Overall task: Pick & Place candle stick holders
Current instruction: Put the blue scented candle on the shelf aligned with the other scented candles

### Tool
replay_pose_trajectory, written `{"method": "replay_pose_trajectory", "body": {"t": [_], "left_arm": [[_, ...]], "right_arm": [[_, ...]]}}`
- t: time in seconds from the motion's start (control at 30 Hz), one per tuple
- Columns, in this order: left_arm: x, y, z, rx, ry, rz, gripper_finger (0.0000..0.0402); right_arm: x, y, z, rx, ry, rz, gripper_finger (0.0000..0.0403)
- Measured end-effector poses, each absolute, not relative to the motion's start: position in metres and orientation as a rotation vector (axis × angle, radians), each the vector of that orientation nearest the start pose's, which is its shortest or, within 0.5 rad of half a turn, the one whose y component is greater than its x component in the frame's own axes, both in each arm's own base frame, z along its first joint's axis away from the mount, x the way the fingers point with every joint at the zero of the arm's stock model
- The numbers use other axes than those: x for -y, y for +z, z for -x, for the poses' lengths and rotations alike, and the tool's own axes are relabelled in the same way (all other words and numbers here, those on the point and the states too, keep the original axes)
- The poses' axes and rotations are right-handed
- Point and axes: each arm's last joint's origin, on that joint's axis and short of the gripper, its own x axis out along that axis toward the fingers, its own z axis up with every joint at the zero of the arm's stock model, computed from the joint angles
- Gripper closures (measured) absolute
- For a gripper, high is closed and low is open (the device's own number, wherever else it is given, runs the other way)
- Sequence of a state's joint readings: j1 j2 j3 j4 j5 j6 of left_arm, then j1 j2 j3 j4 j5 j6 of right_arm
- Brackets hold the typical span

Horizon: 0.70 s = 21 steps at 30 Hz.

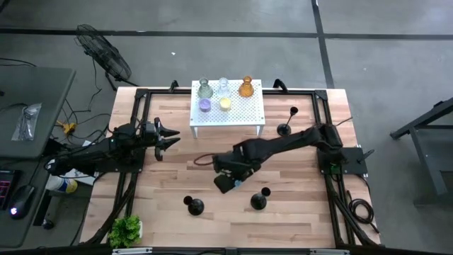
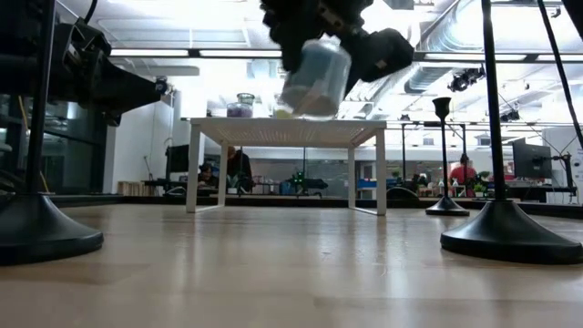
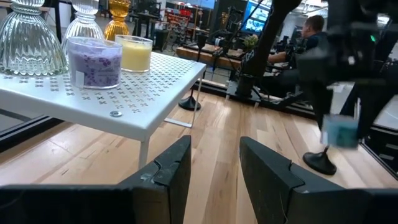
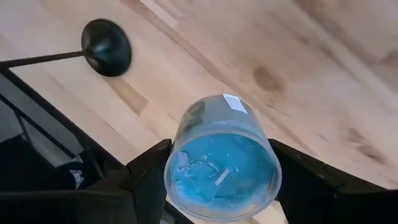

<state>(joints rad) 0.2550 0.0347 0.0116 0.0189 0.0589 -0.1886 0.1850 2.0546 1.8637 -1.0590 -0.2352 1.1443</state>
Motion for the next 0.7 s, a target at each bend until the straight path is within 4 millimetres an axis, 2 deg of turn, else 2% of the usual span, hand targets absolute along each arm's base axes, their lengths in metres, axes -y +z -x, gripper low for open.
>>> {"method": "replay_pose_trajectory", "body": {"t": [0.23,0.47,0.57,0.7], "left_arm": [[-0.023,0.167,-0.096,0.014,0.196,0.189,0.0268],[-0.023,0.167,-0.096,0.014,0.196,0.189,0.0268],[-0.023,0.167,-0.096,0.014,0.196,0.189,0.0268],[-0.023,0.167,-0.096,0.014,0.196,0.189,0.0268]], "right_arm": [[-0.056,0.296,-0.393,-1.274,-0.385,-0.867,0.0165],[-0.023,0.339,-0.355,-1.219,-0.450,-0.729,0.0165],[-0.007,0.351,-0.343,-1.194,-0.489,-0.674,0.0165],[0.017,0.357,-0.336,-1.169,-0.508,-0.646,0.0165]]}}
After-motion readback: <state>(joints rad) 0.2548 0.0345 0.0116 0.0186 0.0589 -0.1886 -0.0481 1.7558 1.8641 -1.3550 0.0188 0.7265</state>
